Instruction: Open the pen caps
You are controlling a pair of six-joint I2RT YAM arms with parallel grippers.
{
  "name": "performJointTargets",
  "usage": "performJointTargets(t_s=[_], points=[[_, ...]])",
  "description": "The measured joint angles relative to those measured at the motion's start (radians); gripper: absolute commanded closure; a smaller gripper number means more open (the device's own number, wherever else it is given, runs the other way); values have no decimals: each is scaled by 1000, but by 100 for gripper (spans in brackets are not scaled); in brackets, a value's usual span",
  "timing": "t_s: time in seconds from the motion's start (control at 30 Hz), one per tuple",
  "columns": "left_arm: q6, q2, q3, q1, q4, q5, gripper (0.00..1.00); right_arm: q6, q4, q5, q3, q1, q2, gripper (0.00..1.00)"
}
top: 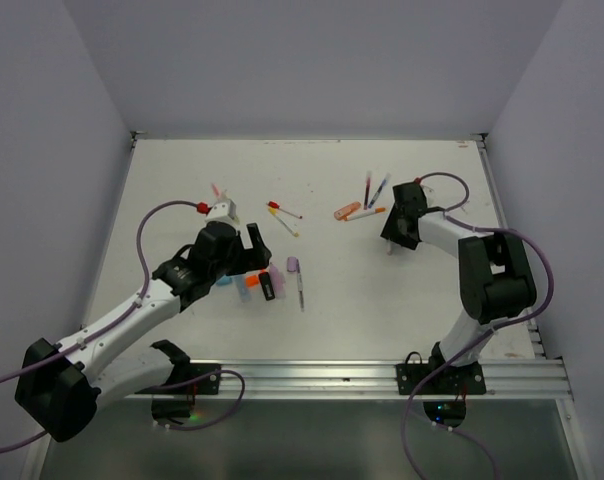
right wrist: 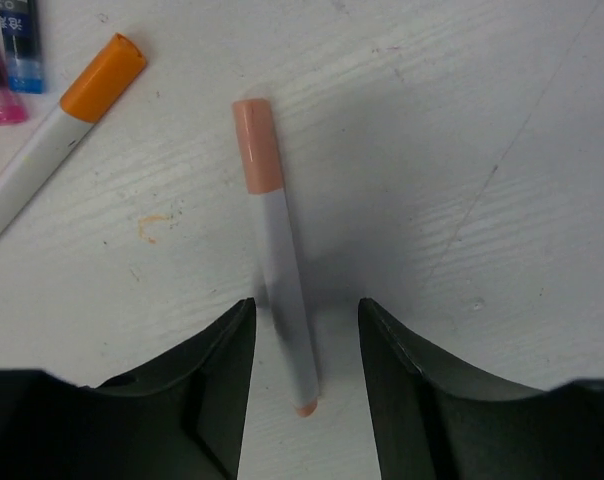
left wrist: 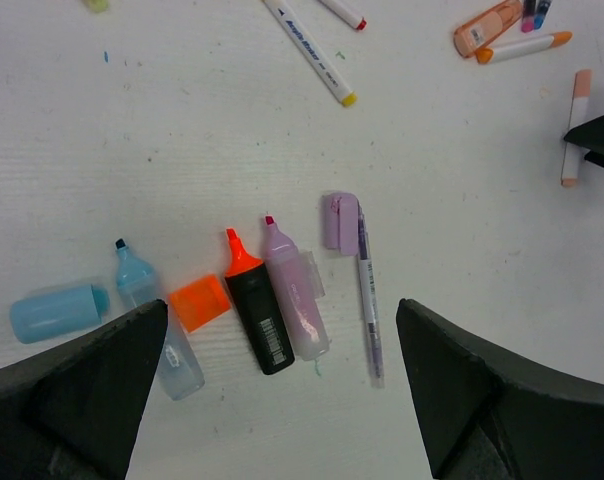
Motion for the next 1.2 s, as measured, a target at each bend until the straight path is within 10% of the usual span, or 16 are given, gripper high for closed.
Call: performJointTargets(t_s=[0.4,1.2], points=[[2,2,-6,0,64,109,0,-49,47,-52,-32,-3,-16,98],[-37,203,116,-92,395,287,25,-163,495,-416,-293,550,-449,95]])
